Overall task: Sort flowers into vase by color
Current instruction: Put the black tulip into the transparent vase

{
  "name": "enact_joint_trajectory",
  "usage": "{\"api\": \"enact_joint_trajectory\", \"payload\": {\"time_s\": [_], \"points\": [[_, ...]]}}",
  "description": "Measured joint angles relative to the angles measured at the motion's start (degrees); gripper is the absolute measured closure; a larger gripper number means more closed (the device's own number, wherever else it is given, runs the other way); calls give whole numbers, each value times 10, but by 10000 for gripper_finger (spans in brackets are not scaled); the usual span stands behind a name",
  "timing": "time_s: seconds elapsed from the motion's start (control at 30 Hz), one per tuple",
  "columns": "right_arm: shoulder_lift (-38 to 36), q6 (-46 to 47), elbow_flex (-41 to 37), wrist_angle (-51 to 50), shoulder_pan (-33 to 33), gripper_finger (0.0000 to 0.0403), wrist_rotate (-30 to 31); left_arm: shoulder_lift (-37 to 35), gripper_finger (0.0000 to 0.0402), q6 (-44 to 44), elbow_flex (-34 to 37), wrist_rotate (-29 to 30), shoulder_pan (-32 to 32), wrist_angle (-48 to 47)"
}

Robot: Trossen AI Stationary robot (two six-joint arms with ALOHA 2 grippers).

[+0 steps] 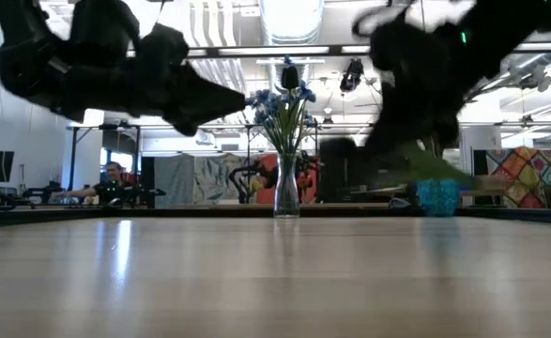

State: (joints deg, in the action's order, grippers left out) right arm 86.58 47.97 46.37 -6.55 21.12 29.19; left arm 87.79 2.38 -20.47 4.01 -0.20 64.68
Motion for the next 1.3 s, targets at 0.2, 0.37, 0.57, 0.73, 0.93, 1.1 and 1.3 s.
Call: {"api": "enact_joint_trajectory", "payload": {"time_s": [0.2,0.37,0.57,0.73,0.93,1.1,1.3], "points": [[-57,-197,0,136,-24,390,23,-1,326,5,68,0,0,125],[-86,-390,0,307,-69,390,-33,-2,326,0,88,7,0,163],[-98,-510,16,429,-171,391,-166,-1,326,-2,90,7,1,163],[-85,-567,70,471,-252,391,-283,-1,326,-3,90,7,1,163],[-34,-633,179,475,-316,391,-365,-1,326,-3,90,10,0,163],[28,-660,288,462,-364,391,-408,-1,326,3,90,10,0,162],[86,-681,388,411,-425,391,-433,-1,326,2,90,10,0,162]]}}
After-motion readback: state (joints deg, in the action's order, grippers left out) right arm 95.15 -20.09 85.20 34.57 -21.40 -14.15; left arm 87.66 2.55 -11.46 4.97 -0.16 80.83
